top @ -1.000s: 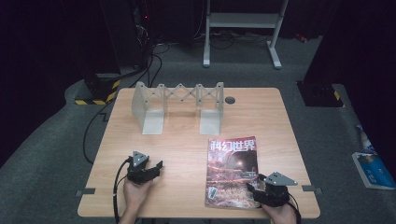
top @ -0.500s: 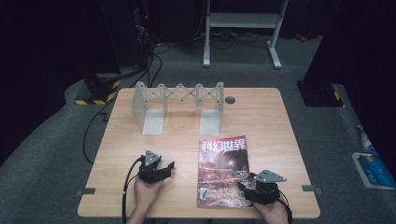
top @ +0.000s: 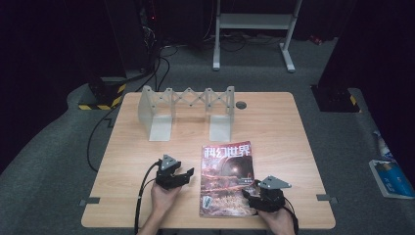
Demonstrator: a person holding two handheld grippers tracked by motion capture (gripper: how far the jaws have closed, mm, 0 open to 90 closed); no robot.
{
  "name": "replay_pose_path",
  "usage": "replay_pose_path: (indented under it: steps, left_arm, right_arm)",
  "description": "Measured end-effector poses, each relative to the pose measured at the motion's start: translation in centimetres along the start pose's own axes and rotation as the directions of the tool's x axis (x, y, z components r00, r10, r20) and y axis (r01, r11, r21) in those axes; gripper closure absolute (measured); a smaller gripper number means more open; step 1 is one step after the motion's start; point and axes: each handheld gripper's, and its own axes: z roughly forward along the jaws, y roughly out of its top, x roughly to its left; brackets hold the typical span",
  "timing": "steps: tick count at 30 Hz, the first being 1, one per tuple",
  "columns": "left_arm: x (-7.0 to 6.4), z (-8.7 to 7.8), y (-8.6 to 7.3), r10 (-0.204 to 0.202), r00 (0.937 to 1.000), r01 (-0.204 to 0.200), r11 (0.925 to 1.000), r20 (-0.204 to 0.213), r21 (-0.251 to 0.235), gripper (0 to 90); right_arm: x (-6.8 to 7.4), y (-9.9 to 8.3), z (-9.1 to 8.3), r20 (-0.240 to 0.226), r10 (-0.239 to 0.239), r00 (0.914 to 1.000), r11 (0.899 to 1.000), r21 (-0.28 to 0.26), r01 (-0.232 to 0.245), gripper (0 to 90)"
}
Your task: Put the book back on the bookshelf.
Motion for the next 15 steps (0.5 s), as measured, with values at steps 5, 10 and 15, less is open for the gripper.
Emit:
replay_pose_path:
  steps: [5, 10, 15]
  left_arm:
    - [-1.2, 1.1, 0.5, 0.04, 0.9991, -0.04, 0.9988, 0.016, 0.029, 35.6]
    - [-1.6, 1.6, 0.7, 0.045, 0.9989, -0.046, 0.998, 0.007, 0.043, 35.5]
    - [-1.9, 1.7, 0.6, 0.059, 0.998, -0.058, 0.9975, -0.022, 0.041, 35.4]
  right_arm:
    - [0.4, 0.5, 0.6, -0.014, -0.003, 0.9999, 1.0, 0.005, 0.003, 35.4]
    - [0.6, 0.7, 0.9, -0.019, 0.014, 0.9997, 1.0, 0.002, -0.014, 35.4]
    - [1.0, 1.1, 1.4, -0.028, 0.015, 0.9995, 1.0, 0.008, -0.015, 35.3]
